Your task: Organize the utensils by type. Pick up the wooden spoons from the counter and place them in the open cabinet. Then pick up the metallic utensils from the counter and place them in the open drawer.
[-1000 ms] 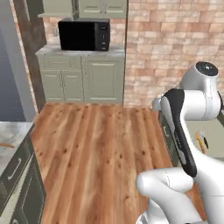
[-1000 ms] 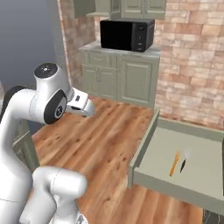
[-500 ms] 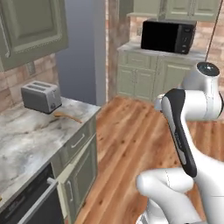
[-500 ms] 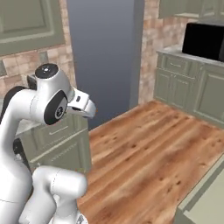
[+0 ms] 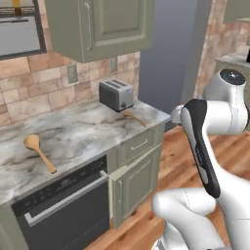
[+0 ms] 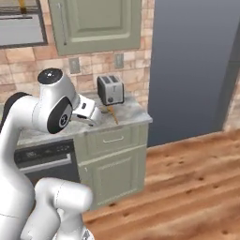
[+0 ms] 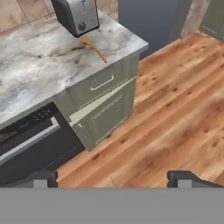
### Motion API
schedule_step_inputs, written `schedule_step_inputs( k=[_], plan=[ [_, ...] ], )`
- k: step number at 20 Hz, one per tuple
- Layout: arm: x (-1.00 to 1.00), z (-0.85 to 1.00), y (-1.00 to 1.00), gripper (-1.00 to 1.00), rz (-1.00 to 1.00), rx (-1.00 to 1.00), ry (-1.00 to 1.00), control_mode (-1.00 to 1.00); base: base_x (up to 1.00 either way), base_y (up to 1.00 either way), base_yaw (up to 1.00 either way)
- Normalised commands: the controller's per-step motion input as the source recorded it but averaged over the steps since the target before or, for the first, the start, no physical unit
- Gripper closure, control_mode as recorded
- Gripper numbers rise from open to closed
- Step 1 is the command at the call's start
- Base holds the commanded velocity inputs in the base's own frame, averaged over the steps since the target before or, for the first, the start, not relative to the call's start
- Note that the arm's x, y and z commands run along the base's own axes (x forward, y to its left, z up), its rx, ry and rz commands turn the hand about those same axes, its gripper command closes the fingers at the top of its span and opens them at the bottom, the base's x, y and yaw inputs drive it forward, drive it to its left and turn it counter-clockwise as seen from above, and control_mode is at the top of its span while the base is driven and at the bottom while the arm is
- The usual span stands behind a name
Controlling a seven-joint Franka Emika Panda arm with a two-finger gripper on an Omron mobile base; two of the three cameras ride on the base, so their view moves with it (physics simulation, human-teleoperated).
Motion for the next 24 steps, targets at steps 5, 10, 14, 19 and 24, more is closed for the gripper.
schedule_step_inputs(
  k=[5,10,14,19,24],
  plan=[
    [0.0,0.0,0.0,-1.0,0.0,0.0,0.0,1.0,0.53,-0.01,0.57],
    [0.0,0.0,0.0,-1.0,0.0,0.0,0.0,1.0,0.65,-0.43,0.32],
    [0.0,0.0,0.0,-1.0,0.0,0.0,0.0,1.0,0.63,-0.62,0.18],
    [0.0,0.0,0.0,-1.0,0.0,0.0,0.0,1.0,0.71,-0.18,0.2],
    [0.0,0.0,0.0,-1.0,0.0,0.0,0.0,1.0,0.49,0.0,0.29]
  ],
)
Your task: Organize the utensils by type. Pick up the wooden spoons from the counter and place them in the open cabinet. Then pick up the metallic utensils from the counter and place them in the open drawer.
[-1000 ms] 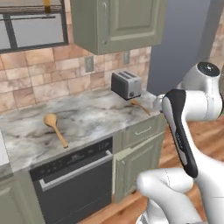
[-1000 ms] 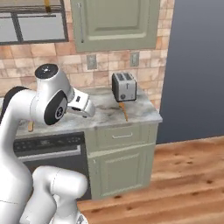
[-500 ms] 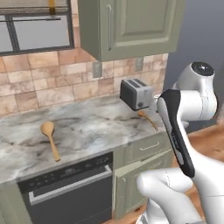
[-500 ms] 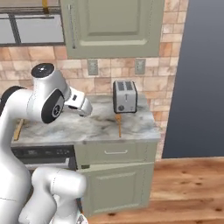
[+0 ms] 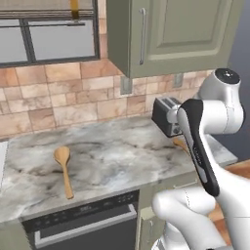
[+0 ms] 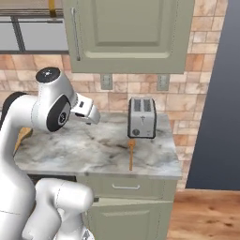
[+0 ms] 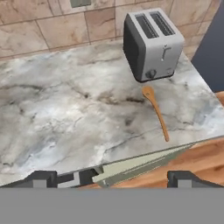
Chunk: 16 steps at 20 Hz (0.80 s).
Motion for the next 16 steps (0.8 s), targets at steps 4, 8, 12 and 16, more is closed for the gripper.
schedule_step_inputs(
  k=[4,8,12,16],
  plan=[
    [0.0,0.0,0.0,-1.0,0.0,0.0,0.0,1.0,0.2,0.0,0.27],
    [0.0,0.0,0.0,-1.0,0.0,0.0,0.0,1.0,0.25,0.0,0.23],
    [0.0,0.0,0.0,-1.0,0.0,0.0,0.0,1.0,0.52,-0.03,0.1],
    [0.0,0.0,0.0,-1.0,0.0,0.0,0.0,1.0,0.78,-0.08,0.0]
  ],
)
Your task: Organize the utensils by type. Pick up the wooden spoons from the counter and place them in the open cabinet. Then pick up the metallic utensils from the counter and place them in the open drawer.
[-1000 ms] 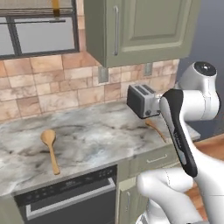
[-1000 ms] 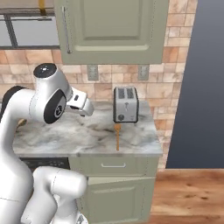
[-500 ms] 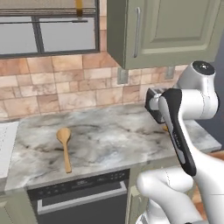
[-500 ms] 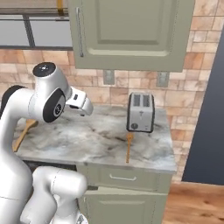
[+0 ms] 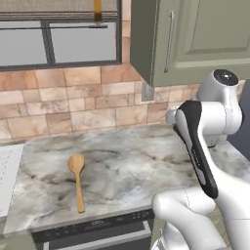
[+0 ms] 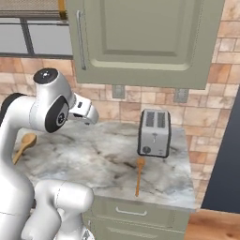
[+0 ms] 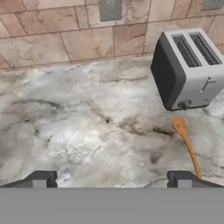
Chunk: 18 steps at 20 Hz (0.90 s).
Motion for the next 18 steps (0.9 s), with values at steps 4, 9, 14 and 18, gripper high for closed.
schedule_step_inputs(
  k=[4,9,14,18],
  plan=[
    [0.0,0.0,0.0,-1.0,0.0,0.0,0.0,1.0,0.6,-0.01,0.0],
    [0.0,0.0,0.0,-1.0,0.0,0.0,0.0,1.0,0.37,-0.01,0.0],
    [0.0,0.0,0.0,-1.0,0.0,0.0,0.0,1.0,0.28,-0.09,0.0],
    [0.0,0.0,0.0,-1.0,0.0,0.0,0.0,1.0,0.32,-0.2,0.0]
  ],
)
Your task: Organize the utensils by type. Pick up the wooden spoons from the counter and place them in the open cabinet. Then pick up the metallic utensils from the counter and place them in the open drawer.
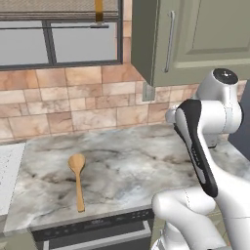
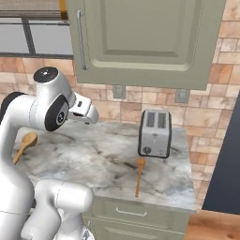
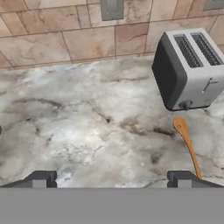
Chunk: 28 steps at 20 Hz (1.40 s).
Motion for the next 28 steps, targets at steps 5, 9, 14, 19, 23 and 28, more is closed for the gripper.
schedule_step_inputs(
  k=[5,9,14,19,23,28],
  plan=[
    [0.0,0.0,0.0,-1.0,0.0,0.0,0.0,1.0,0.08,-0.26,0.0],
    [0.0,0.0,0.0,-1.0,0.0,0.0,0.0,1.0,0.04,-0.15,0.0],
    [0.0,0.0,0.0,-1.0,0.0,0.0,0.0,1.0,0.0,-0.09,-0.01],
    [0.0,0.0,0.0,-1.0,0.0,0.0,0.0,1.0,0.02,-0.15,-0.02],
    [0.04,-0.21,-0.09,-1.0,0.0,0.0,0.18,-1.0,0.02,-0.08,0.0],
    [0.03,-0.49,-0.12,-1.0,0.0,0.01,0.3,-1.0,0.0,0.0,0.0]
  ],
)
